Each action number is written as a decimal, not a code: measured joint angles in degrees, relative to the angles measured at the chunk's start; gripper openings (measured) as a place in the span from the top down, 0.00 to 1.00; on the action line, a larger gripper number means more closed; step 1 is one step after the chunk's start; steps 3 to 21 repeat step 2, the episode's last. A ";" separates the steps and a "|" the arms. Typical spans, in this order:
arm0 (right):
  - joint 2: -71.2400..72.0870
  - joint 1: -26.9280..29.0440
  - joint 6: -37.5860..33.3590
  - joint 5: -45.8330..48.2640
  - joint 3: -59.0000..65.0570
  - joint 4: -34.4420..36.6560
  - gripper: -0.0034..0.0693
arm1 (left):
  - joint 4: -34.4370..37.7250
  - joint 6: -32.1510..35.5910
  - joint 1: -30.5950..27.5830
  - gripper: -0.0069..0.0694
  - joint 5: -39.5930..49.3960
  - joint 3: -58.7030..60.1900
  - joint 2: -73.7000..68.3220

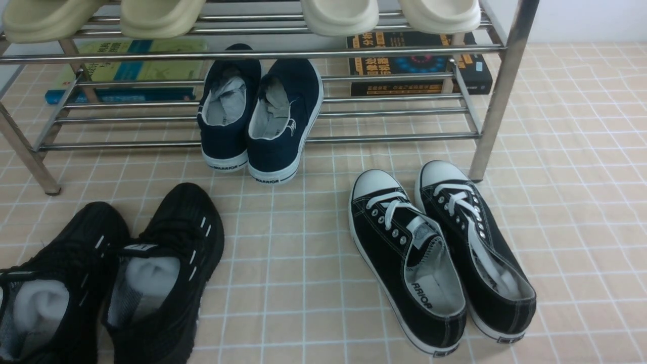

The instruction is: Take the shoes off the shelf from the light coffee tablecloth by hand.

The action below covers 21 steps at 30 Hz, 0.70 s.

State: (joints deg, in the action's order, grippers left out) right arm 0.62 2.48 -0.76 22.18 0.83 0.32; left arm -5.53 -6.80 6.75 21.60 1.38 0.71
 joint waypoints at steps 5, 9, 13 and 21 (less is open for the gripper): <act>0.00 0.00 0.00 0.00 0.00 0.00 0.62 | 0.00 0.00 0.00 0.81 0.00 0.00 0.00; 0.00 0.00 0.00 0.00 0.00 0.00 0.62 | 0.00 0.00 0.00 0.81 0.00 0.00 0.00; 0.00 0.00 0.00 0.00 0.00 0.00 0.62 | 0.00 0.00 0.00 0.81 0.00 0.00 0.00; 0.00 0.00 0.00 0.00 0.00 0.00 0.62 | 0.00 0.00 0.00 0.81 0.00 0.00 0.00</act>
